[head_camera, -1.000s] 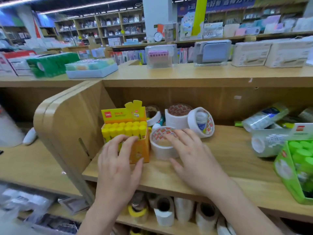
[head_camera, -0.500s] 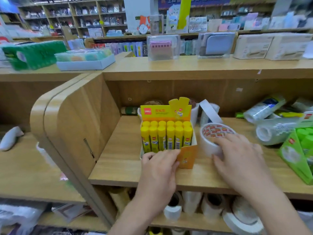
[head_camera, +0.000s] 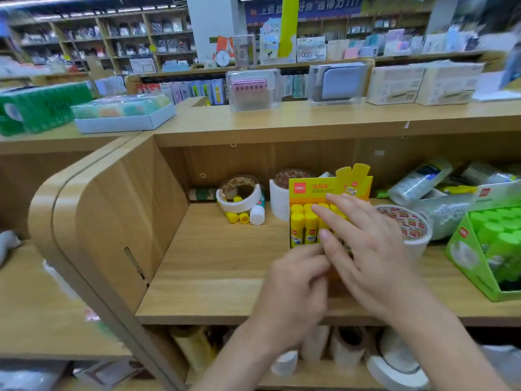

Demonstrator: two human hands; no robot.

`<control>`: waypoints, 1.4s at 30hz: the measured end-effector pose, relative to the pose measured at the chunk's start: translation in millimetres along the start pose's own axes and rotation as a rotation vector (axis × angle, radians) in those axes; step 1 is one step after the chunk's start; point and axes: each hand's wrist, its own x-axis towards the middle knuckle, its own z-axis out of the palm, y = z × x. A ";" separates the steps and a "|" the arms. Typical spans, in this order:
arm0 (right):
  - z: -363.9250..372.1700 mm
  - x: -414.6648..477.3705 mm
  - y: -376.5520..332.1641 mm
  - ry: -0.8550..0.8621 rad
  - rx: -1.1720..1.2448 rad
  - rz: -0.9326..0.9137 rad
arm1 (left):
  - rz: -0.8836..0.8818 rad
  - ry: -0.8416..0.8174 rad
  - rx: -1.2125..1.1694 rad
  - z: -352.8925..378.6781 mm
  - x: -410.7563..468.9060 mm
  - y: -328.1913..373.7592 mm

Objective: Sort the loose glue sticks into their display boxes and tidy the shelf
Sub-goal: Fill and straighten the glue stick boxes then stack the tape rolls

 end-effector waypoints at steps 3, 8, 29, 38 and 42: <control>3.1 -1.5 3.9 -0.009 -0.144 -0.009 | -0.104 0.264 0.225 -42.8 11.6 -23.9; 6.9 4.8 -17.8 0.084 -0.142 -0.040 | -0.471 -0.031 0.808 -69.9 62.7 -93.2; 139.3 144.4 -101.0 -0.793 -0.093 0.413 | -0.437 0.101 0.839 -111.8 -12.8 -106.7; 141.8 151.8 -94.1 -0.851 -0.078 0.393 | -0.470 0.114 0.777 -112.4 -15.1 -106.8; 127.0 150.9 -90.0 -0.886 -0.153 0.271 | -0.474 0.125 0.768 -111.7 -14.5 -107.4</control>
